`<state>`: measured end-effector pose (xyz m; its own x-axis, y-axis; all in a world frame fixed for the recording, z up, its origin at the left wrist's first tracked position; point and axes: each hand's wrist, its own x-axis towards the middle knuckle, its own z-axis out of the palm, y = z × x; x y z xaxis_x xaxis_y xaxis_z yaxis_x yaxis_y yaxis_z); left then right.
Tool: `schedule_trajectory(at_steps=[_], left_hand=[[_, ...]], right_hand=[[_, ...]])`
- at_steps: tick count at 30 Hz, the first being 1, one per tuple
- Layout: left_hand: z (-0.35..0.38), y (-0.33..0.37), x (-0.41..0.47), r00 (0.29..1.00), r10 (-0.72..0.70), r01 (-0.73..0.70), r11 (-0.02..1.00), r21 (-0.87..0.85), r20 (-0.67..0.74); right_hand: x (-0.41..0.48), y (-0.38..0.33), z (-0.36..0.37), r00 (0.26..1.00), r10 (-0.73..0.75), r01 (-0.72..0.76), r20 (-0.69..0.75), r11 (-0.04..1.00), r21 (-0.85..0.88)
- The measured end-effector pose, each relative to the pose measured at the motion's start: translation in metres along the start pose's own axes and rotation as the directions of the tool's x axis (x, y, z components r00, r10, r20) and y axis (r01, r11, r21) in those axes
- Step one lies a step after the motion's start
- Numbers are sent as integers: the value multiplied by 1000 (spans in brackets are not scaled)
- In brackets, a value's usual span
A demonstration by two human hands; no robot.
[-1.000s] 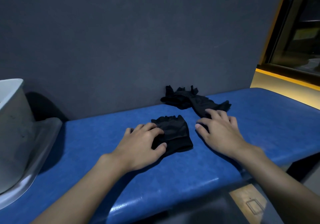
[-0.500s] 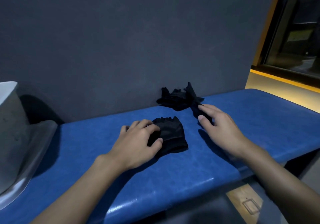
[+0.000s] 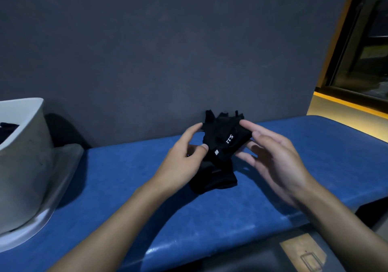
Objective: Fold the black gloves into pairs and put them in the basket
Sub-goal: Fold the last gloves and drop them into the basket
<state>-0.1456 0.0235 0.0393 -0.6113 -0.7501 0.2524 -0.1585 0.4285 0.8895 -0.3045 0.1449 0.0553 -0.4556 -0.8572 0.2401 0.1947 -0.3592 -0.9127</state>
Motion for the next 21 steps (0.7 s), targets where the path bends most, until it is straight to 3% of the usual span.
schedule_trajectory(at_steps=[7,13,18,21], left_hand=[[-3,7,3,998,-51,48,995,-84,-34],[-3,7,3,999,-34,33,997,-65,-10],[0,2,4,999,4,-2,998,-61,43],[1,-7,5,992,113,-118,986,120,47]], right_hand=[[-1,4,7,999,30,-29,-14,997,65],[4,13,12,992,-6,2,-126,999,-35],[9,21,13,984,75,-95,-159,988,-124],[12,24,14,983,91,-112,-162,986,-123]])
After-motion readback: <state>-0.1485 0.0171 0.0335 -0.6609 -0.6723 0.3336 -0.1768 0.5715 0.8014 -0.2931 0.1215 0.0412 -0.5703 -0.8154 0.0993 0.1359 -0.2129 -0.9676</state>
